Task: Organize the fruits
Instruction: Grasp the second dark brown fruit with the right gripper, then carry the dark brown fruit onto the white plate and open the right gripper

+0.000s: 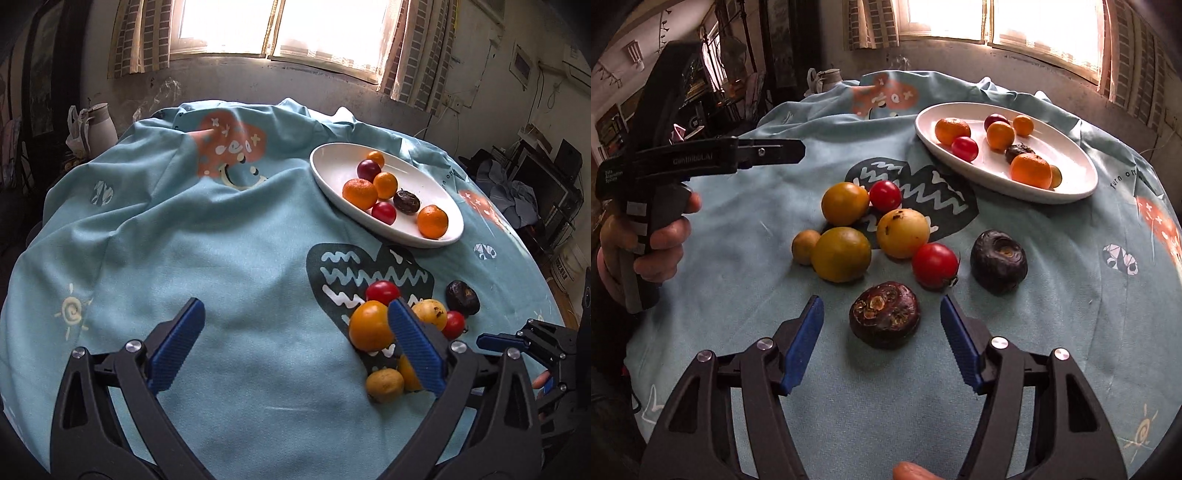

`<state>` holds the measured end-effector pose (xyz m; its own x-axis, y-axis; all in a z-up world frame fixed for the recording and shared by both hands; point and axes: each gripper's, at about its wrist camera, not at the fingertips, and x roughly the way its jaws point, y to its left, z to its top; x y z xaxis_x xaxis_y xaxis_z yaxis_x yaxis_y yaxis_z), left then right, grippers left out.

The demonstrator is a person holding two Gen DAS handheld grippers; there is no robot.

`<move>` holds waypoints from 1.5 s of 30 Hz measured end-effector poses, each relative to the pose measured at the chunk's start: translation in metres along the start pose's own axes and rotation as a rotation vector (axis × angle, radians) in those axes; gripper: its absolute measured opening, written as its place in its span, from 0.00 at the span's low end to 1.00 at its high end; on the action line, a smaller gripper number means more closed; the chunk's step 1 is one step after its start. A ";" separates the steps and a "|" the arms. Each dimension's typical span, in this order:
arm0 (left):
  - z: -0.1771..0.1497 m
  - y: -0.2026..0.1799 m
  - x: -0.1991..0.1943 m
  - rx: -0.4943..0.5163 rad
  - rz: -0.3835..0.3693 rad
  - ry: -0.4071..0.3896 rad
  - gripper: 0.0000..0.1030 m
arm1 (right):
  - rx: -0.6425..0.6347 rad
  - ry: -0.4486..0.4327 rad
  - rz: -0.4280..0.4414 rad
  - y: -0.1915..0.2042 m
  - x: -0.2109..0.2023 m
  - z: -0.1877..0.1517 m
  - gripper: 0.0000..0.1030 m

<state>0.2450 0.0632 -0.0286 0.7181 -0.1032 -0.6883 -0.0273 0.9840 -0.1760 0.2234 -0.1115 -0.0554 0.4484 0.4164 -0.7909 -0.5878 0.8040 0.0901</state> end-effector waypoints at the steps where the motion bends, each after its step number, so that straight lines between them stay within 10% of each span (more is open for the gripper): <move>1: 0.000 -0.001 0.000 0.005 0.007 0.002 0.98 | -0.005 0.006 -0.007 0.002 0.002 -0.001 0.62; 22: -0.001 0.001 -0.002 0.014 0.033 0.006 0.98 | -0.051 0.023 -0.053 0.008 0.013 -0.006 0.42; 27: -0.016 -0.019 -0.010 0.232 -0.098 0.030 0.96 | 0.078 -0.021 0.029 -0.015 -0.003 0.000 0.42; 34: -0.044 -0.049 -0.003 0.426 -0.208 0.110 0.47 | 0.163 -0.033 0.062 -0.029 -0.010 0.000 0.42; 45: -0.055 -0.062 0.011 0.491 -0.195 0.143 0.43 | 0.176 -0.029 0.065 -0.030 -0.012 -0.002 0.42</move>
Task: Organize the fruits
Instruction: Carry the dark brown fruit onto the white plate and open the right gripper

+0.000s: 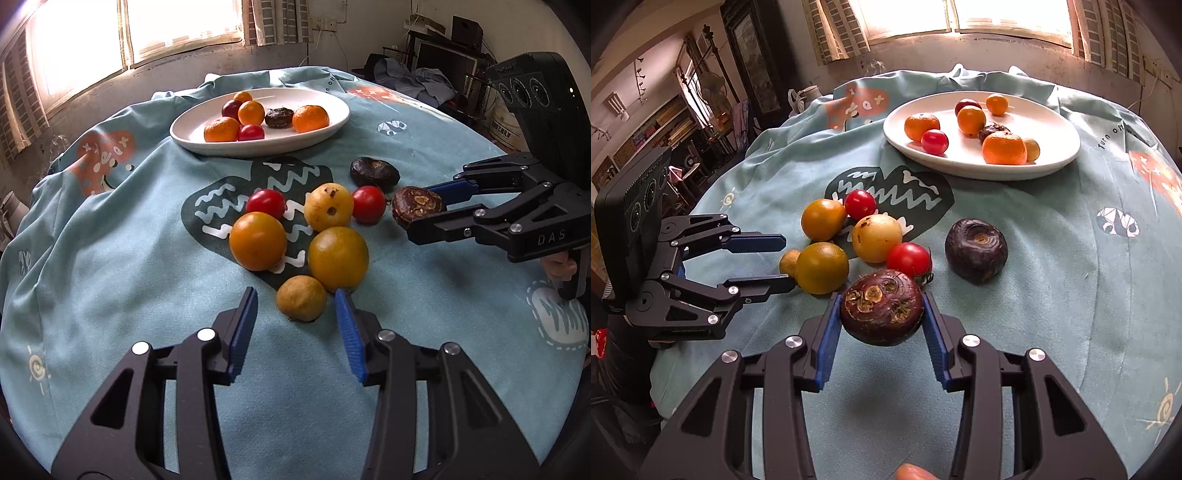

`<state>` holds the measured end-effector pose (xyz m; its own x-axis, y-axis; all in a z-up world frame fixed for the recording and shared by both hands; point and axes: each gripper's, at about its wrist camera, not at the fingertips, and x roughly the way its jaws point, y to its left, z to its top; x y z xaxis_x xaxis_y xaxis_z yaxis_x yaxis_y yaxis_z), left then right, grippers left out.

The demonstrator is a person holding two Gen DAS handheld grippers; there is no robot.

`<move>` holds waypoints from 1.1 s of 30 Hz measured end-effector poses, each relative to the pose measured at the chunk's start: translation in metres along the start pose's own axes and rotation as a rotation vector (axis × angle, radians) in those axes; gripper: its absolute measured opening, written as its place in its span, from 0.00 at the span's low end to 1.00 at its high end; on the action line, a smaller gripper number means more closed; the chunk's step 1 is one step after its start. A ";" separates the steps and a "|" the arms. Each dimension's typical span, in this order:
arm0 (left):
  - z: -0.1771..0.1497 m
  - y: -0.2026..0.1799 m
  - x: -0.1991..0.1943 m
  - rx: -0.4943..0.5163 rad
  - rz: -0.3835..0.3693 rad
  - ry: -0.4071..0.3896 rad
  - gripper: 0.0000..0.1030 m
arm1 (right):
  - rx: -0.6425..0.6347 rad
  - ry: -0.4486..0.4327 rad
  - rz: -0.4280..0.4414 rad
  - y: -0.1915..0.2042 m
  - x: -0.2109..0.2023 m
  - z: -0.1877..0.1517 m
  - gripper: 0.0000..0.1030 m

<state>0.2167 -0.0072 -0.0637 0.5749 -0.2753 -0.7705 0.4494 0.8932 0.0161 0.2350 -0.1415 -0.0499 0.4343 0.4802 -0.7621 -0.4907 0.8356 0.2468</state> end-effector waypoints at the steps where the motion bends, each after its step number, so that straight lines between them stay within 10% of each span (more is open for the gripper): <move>1: 0.000 0.000 0.002 0.004 0.006 0.005 0.43 | 0.001 -0.001 0.003 0.000 0.000 0.000 0.42; 33: 0.005 0.001 -0.013 -0.043 -0.035 -0.047 0.29 | 0.000 -0.036 0.044 0.000 -0.009 0.000 0.42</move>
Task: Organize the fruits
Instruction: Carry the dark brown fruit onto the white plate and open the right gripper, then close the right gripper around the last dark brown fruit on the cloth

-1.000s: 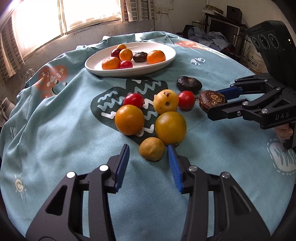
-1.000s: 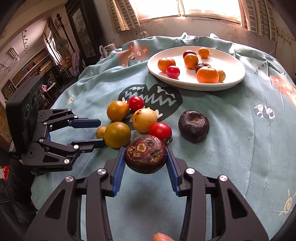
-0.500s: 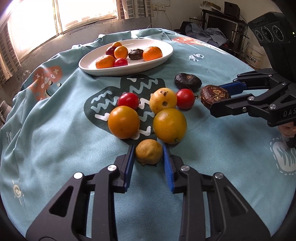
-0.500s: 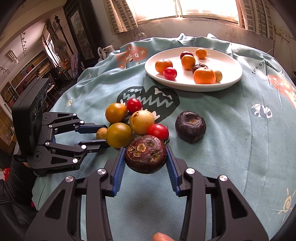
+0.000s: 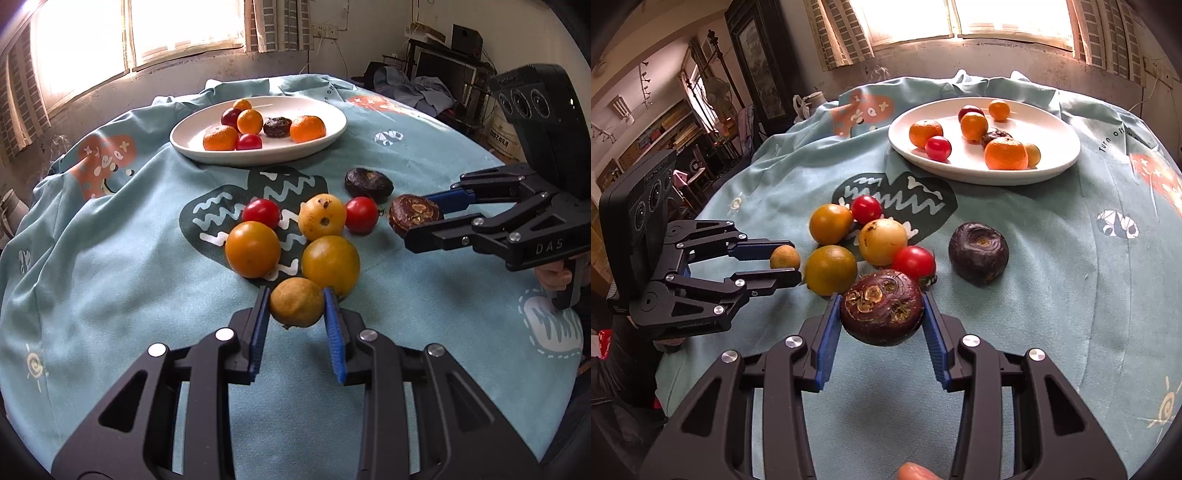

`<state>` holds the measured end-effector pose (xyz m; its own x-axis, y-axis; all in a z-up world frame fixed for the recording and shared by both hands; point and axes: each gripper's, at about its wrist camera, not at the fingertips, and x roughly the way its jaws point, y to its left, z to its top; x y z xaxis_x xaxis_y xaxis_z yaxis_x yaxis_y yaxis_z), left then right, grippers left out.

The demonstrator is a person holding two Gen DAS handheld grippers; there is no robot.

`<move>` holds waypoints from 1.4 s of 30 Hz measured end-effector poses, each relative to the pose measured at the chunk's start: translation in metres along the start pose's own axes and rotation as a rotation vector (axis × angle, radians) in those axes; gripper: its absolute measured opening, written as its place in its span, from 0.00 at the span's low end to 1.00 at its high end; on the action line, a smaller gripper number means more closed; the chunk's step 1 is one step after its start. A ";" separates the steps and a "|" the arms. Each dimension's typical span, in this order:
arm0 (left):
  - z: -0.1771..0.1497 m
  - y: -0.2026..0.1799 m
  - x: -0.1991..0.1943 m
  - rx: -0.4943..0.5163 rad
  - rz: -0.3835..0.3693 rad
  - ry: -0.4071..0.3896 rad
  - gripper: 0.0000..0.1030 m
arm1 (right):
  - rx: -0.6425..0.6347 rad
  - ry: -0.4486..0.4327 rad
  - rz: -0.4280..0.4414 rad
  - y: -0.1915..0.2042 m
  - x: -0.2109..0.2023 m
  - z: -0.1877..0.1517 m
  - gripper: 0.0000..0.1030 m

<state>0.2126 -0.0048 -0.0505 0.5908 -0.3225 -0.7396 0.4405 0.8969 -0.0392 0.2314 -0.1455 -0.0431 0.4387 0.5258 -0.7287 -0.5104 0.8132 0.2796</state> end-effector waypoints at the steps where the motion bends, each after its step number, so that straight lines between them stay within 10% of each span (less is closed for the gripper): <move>1: 0.005 0.003 -0.005 -0.017 -0.016 -0.016 0.29 | 0.005 -0.020 0.023 0.000 -0.004 0.003 0.42; 9: 0.104 0.037 0.009 -0.101 0.050 -0.091 0.29 | 0.102 -0.215 -0.110 -0.040 -0.016 0.070 0.42; 21: 0.177 0.071 0.110 -0.145 0.192 -0.015 0.33 | 0.219 -0.229 -0.209 -0.120 0.039 0.122 0.49; 24: 0.174 0.070 0.100 -0.166 0.257 -0.043 0.87 | 0.205 -0.269 -0.227 -0.114 0.030 0.120 0.71; 35: 0.103 0.045 0.010 -0.179 0.272 -0.126 0.97 | 0.158 -0.242 -0.165 -0.069 -0.010 0.074 0.71; 42: 0.030 0.069 -0.006 -0.408 0.247 -0.111 0.97 | 0.102 -0.133 -0.249 -0.051 0.001 0.030 0.71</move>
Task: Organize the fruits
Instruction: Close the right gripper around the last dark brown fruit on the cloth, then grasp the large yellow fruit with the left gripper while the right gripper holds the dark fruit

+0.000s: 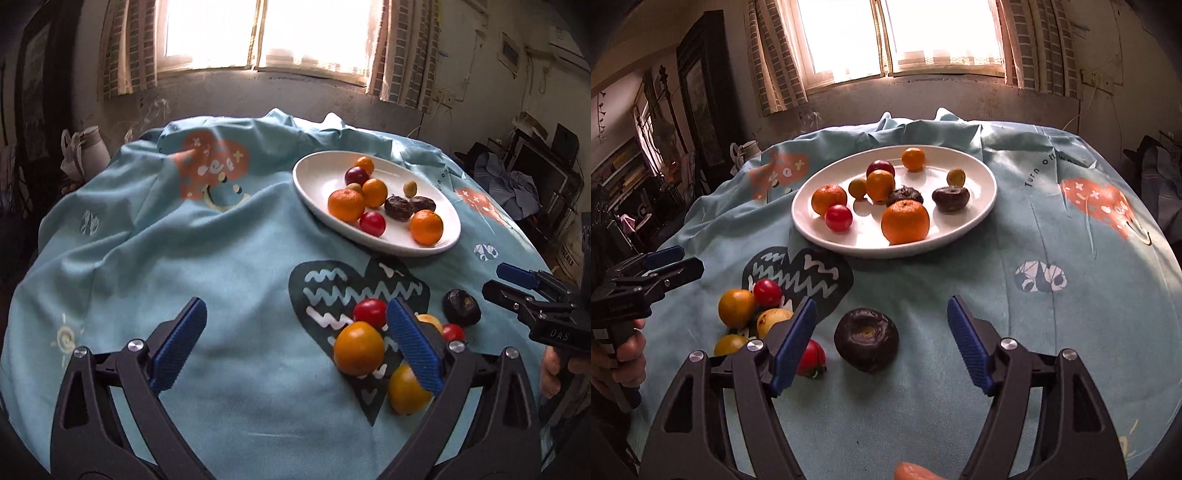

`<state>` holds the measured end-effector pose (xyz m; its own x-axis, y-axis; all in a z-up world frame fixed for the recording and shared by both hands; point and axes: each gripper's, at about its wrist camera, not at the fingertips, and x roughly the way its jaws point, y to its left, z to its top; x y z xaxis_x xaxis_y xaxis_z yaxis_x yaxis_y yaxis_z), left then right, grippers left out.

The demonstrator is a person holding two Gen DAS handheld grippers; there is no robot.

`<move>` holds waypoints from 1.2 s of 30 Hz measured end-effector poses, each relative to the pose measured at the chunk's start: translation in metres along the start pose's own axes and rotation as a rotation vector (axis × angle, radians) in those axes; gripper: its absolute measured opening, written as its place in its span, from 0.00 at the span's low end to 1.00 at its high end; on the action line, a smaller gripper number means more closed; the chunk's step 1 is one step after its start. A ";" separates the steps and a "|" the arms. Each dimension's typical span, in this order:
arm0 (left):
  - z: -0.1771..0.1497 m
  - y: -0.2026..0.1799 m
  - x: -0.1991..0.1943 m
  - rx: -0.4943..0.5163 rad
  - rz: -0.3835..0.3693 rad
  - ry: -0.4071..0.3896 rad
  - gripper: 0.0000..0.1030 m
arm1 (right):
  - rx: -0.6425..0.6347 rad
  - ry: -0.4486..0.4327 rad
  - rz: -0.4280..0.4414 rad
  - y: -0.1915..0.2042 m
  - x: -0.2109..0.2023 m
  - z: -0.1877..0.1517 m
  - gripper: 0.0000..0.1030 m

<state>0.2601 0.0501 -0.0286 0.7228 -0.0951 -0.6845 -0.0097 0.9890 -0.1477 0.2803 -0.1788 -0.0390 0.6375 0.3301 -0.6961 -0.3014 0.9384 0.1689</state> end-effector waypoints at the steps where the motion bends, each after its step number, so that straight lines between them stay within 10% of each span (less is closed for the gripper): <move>1: -0.001 0.007 0.000 -0.037 -0.024 0.003 0.97 | 0.008 0.016 0.009 0.000 0.002 -0.003 0.71; 36: 0.001 0.001 -0.022 -0.040 -0.045 -0.036 0.97 | -0.039 0.098 -0.059 0.018 0.034 -0.013 0.44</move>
<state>0.2450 0.0535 -0.0136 0.7476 -0.1348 -0.6504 -0.0036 0.9783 -0.2070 0.2872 -0.1516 -0.0682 0.5836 0.2607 -0.7691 -0.2938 0.9507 0.0993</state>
